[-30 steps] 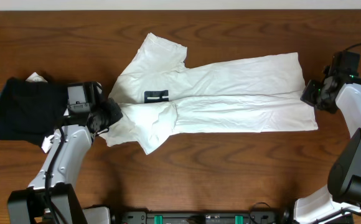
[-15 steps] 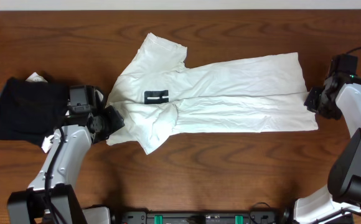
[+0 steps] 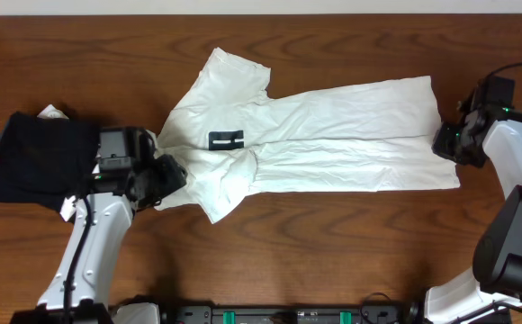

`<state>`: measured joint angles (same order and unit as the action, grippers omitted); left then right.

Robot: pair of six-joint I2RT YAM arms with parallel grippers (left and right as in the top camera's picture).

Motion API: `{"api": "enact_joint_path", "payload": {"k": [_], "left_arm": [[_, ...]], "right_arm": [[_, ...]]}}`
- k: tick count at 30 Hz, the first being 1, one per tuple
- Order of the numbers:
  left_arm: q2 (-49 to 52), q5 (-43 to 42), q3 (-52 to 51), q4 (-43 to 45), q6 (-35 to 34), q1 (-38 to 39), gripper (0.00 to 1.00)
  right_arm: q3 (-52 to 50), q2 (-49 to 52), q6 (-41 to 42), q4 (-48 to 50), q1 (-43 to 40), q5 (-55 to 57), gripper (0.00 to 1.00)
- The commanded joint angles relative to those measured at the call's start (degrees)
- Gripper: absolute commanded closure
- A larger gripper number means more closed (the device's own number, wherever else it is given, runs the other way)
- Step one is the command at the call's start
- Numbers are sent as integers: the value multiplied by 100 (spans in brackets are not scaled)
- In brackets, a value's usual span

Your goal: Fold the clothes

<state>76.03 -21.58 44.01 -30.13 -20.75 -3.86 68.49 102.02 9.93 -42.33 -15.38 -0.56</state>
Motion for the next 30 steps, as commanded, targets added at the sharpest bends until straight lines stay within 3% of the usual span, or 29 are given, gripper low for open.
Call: {"api": "enact_joint_path", "payload": {"k": [1,14,25,30], "left_arm": [[299,-94,68,66,74,201,57],[1351,-94,68,83,70,748,56],[1495,-98,68,-155,-13,758,56],[1495,-678,68,-223,-13,758,57]], "right_arm": [[7,129,-188,15,101,-138,90],[7,1123,-188,-44,116,-142,91],[7,1209,-188,-74,116,-142,91],[7,1209,-188,-76,116,-142,91]]}}
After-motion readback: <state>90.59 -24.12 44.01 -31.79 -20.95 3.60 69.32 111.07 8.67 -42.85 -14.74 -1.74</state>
